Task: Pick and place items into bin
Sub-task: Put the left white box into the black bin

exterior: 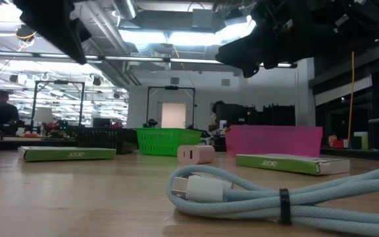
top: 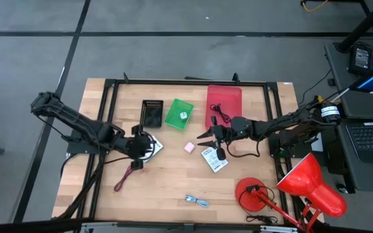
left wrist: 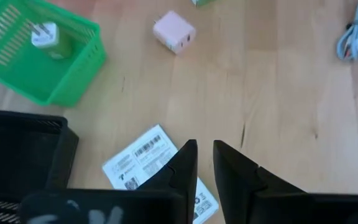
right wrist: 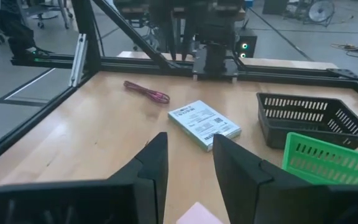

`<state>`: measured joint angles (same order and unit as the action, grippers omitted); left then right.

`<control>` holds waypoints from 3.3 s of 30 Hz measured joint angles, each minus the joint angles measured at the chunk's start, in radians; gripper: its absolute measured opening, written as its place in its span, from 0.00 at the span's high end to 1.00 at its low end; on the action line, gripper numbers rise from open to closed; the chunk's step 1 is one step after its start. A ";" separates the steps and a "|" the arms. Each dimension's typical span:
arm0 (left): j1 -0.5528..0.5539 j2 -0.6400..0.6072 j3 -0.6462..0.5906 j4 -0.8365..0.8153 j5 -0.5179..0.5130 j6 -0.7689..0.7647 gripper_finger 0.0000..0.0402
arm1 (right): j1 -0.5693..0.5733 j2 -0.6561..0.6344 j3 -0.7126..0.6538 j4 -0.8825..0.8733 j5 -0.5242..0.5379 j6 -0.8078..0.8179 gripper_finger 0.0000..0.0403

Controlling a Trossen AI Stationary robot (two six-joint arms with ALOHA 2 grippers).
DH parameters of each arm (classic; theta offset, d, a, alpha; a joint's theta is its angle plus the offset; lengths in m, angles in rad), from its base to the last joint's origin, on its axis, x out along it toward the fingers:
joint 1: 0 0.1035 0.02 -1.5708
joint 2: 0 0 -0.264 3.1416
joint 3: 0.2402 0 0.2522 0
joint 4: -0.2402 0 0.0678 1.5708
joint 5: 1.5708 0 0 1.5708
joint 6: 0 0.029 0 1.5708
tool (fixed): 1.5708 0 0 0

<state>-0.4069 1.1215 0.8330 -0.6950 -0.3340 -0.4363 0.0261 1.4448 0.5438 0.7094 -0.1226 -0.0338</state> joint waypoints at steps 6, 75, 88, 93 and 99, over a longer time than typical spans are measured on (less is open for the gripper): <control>-0.020 0.001 -0.054 0.020 0.004 -0.028 0.94 | 0.000 0.000 0.000 0.000 0.000 0.000 0.73; -0.032 0.189 -0.091 0.032 0.099 -0.166 1.00 | -0.030 0.349 0.547 -0.473 0.060 -0.183 0.73; -0.032 0.274 -0.091 0.039 0.153 -0.205 1.00 | -0.029 0.349 0.547 -0.488 0.060 -0.181 0.73; -0.032 0.274 -0.091 0.038 0.155 -0.208 1.00 | -0.029 0.349 0.547 -0.495 0.060 -0.181 0.73; -0.032 0.288 -0.091 0.036 0.180 -0.231 1.00 | -0.029 0.348 0.547 -0.496 0.060 -0.181 0.73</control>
<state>-0.4385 1.4095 0.7422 -0.6595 -0.1541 -0.6672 -0.0032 1.7931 1.0912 0.2134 -0.0631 -0.2146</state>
